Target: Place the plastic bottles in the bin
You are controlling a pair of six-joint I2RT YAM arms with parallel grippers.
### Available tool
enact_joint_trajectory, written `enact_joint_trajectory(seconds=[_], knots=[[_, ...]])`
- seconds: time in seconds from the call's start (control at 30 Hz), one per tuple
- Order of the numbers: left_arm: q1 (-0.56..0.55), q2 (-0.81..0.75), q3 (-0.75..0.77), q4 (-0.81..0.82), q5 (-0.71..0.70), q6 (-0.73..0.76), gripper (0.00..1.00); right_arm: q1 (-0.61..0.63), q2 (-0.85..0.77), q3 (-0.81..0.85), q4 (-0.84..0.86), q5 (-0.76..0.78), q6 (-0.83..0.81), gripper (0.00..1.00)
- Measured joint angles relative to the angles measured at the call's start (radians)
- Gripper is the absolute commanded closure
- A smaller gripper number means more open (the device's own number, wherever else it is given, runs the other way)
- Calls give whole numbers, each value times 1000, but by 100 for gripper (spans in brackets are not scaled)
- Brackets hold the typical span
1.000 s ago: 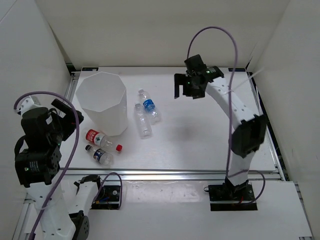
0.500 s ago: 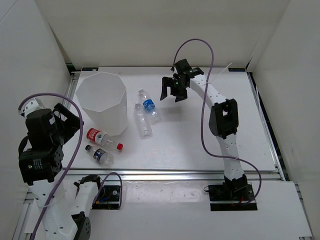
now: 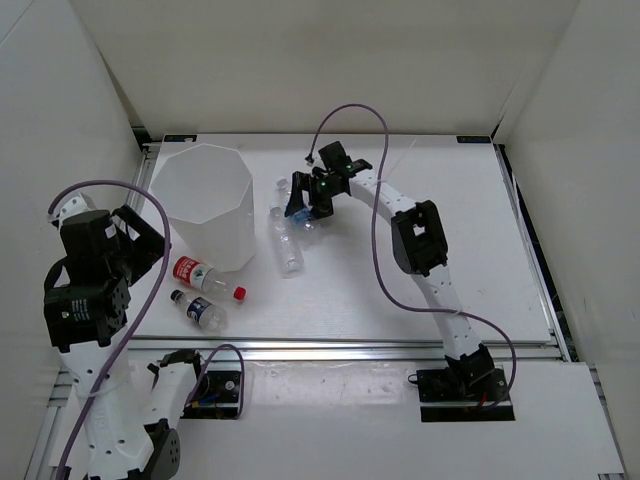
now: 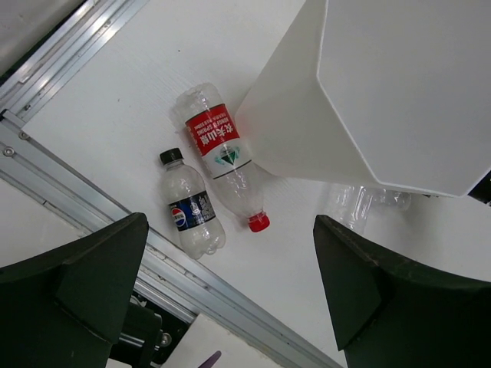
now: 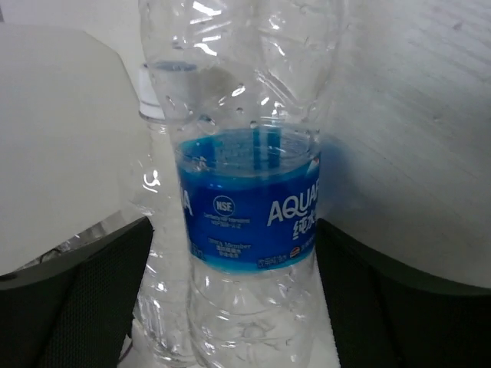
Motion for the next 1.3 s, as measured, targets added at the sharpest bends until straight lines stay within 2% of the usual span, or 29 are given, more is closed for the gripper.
enact_joint_trajectory(seconds=[0.03,0.07,0.1,0.2,0.33,0.43,0.53,0.63,0.73,0.8,0.9,1.0,1.03,1.07,1.1,1.23,1.3], knots=[[0,0,7,0,-6,2,0,6,0,0,7,3,4,21],[0,-1,13,1,-12,4,0,11,0,-6,15,7,6,45],[0,-3,17,1,-18,6,0,14,0,-16,23,13,3,55],[0,-7,21,2,-27,5,0,12,-20,-74,55,12,17,73],[0,-24,-5,8,-31,-10,0,-11,-143,-219,29,81,7,74],[0,-73,-70,23,-29,-34,0,-43,-244,-238,-41,113,-3,74],[0,-141,-146,63,-20,-77,0,-69,-381,-200,-75,133,0,74],[-6,-230,-239,95,-5,-152,0,-43,-491,-53,-56,172,18,74],[-23,-292,-306,122,18,-207,0,80,-583,71,53,244,3,68],[-36,-304,-319,136,27,-230,0,192,-609,141,129,282,-27,68],[-76,-298,-313,153,28,-244,0,351,-566,261,227,321,-84,67],[-119,-265,-272,153,20,-247,0,414,-499,266,302,340,-116,59],[-131,-253,-256,154,20,-247,0,415,-470,258,314,347,-123,42],[-141,-242,-241,153,19,-246,0,413,-443,255,317,351,-126,42],[-151,-232,-222,148,18,-245,0,409,-404,255,319,354,-138,0],[-170,-214,-185,137,3,-234,0,401,-276,253,284,376,-174,0],[-171,-214,-179,129,-6,-231,0,401,-284,213,258,410,-194,0]])
